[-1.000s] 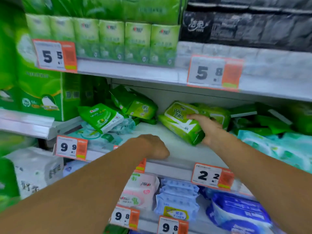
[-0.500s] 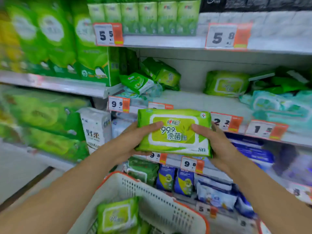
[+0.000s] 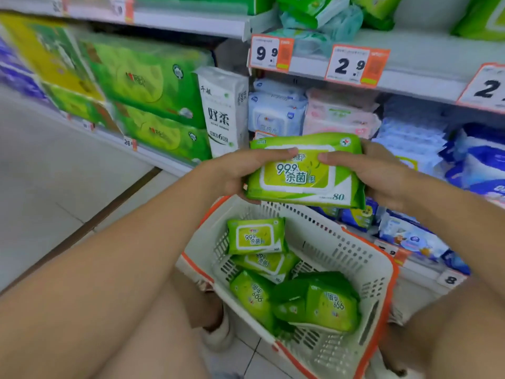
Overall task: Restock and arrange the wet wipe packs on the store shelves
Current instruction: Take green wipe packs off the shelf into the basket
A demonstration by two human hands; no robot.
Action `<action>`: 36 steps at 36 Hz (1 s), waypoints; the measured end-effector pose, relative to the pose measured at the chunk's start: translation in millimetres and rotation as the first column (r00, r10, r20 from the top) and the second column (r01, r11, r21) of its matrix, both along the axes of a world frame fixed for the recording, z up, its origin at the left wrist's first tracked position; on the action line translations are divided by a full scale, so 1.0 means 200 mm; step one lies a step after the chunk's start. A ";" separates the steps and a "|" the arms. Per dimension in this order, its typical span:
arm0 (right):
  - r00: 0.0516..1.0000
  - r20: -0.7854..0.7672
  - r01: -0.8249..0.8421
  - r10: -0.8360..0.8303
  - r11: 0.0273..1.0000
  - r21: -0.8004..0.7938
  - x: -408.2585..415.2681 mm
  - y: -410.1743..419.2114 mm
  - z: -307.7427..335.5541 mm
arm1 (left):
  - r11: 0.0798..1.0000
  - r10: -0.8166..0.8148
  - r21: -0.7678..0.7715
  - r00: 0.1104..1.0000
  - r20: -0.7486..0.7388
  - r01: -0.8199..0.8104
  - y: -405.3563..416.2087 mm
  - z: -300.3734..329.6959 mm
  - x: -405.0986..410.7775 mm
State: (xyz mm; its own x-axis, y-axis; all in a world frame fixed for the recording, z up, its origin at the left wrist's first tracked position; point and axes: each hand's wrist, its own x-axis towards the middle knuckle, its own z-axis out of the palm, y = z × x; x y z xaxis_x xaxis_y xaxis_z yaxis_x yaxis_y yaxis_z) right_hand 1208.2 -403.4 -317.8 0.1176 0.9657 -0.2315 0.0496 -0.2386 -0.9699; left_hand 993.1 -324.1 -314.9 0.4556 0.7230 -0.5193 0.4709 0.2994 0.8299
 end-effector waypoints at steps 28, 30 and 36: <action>0.619 0.696 -0.040 -0.365 0.870 0.492 0.27 0.19 0.17 | 0.503 -0.034 0.845 0.981 -0.192 0.183 0.10 0.13 0.42; 0.600 0.594 0.091 -0.536 0.783 0.615 0.44 0.18 0.32 | 0.366 -0.129 0.901 0.972 -0.197 0.231 0.14 0.31 0.60; 0.426 0.669 0.281 -0.609 0.792 0.543 0.91 0.24 0.54 | 0.220 -0.131 0.829 0.858 -0.497 0.514 0.33 0.55 1.19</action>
